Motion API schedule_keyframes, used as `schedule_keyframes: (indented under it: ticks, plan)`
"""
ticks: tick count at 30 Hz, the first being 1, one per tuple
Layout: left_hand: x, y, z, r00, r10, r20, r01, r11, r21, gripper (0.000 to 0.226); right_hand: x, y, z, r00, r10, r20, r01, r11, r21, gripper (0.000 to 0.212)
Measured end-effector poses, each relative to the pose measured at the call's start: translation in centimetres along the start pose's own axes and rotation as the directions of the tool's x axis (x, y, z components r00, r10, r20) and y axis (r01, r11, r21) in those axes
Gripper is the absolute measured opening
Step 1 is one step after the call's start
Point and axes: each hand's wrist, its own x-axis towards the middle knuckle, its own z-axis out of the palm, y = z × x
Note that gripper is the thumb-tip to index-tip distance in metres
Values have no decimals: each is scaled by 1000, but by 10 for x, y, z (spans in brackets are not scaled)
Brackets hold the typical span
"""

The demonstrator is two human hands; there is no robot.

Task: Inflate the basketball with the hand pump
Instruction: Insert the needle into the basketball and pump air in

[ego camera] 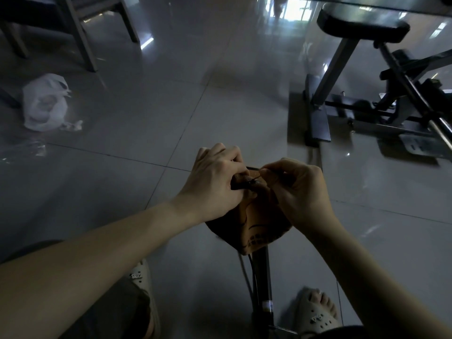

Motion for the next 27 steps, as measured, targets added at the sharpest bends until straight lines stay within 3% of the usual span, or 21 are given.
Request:
schedule_keyframes:
  ticks: [11, 18, 23, 27]
  plan:
    - [-1, -2, 1, 1000, -7, 9, 7, 1000, 0, 51, -1, 0, 2, 1000, 3, 6, -2, 1000, -29, 8]
    - [-2, 0, 4, 1000, 6, 23, -6, 1000, -9, 48, -2, 5, 9, 997, -68, 45, 72, 993, -90, 14]
    - [-2, -4, 6, 1000, 1, 18, -1, 1000, 7, 47, 0, 11, 10, 986, -161, 34, 165, 952, -258, 16]
    - [-4, -9, 12, 999, 29, 42, -32, 997, 72, 38, 0, 11, 9, 963, -220, 155, 268, 837, -477, 31]
